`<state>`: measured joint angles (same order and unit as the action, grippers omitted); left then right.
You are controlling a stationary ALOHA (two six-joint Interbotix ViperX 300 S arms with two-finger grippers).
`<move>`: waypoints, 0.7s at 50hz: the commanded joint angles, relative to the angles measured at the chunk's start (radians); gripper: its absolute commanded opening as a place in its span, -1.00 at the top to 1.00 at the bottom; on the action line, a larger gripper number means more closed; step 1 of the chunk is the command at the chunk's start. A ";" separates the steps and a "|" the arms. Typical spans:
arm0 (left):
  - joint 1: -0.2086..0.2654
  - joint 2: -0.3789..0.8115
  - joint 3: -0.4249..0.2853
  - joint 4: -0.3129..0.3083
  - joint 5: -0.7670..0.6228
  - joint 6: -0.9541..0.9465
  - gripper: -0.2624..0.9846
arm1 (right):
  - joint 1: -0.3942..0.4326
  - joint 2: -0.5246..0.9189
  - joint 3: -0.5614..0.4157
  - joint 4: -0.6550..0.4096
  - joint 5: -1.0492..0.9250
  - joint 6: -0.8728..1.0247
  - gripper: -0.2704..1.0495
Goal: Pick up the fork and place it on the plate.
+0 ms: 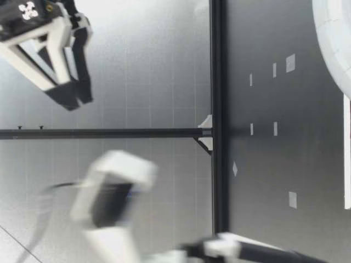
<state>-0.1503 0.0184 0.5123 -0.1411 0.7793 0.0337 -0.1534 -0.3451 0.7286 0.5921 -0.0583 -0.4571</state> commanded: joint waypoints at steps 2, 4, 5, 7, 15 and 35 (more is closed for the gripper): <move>0.006 -0.089 -0.043 0.018 -0.078 0.008 -0.41 | 0.031 -0.040 -0.021 -0.038 -0.020 -0.002 -0.51; 0.006 -0.112 -0.048 0.028 -0.127 0.008 -0.41 | 0.041 -0.051 -0.023 -0.057 -0.031 0.000 -0.51; 0.006 -0.126 -0.048 0.035 -0.160 0.009 -0.41 | 0.046 -0.054 -0.023 -0.063 -0.035 0.000 -0.51; 0.006 -0.146 -0.043 0.044 -0.207 0.012 -0.41 | 0.055 -0.063 -0.023 -0.075 -0.046 0.000 -0.51; 0.006 -0.261 0.032 0.060 -0.460 0.028 -0.41 | 0.080 -0.104 -0.023 -0.123 -0.060 -0.002 -0.51; 0.006 -0.391 0.402 0.054 -1.150 0.041 -0.41 | 0.147 -0.064 0.101 -0.256 -0.403 0.008 -0.51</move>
<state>-0.1488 -0.3467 0.8882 -0.0859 -0.2516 0.0675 -0.0230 -0.4234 0.8299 0.3390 -0.3988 -0.4525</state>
